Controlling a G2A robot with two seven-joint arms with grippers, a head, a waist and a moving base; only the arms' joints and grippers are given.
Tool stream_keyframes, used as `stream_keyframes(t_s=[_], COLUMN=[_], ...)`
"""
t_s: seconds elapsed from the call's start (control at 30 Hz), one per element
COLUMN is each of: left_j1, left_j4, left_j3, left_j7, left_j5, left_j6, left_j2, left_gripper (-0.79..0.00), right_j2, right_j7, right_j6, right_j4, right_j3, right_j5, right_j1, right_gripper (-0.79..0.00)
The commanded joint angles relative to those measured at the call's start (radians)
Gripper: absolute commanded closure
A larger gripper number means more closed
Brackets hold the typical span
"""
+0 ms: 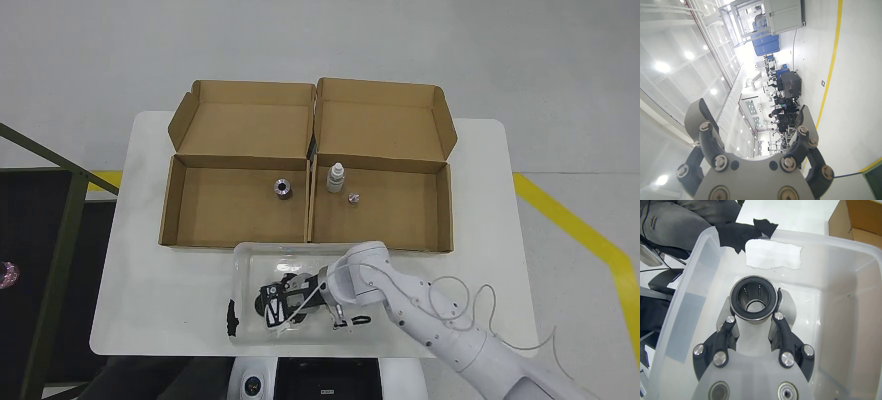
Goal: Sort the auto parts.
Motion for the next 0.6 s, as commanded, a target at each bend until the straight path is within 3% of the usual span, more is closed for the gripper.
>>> stream_keyframes(t_s=[0.0,0.57], left_j1=[0.0,0.0], left_j4=[0.0,0.0], left_j3=[0.0,0.0], left_j7=[0.0,0.0], left_j5=[0.0,0.0], left_j6=[0.0,0.0], left_j2=[0.0,0.0], left_gripper=[-0.785,-0.785], right_j2=[-0.001,0.019], right_j7=[-0.004,-0.024], right_j6=[-0.001,0.012], right_j4=[0.006,0.017], right_j3=[-0.003,0.058], right_j5=[0.002,-0.015], right_j1=[0.005,0.005], right_gripper=[0.0,0.0])
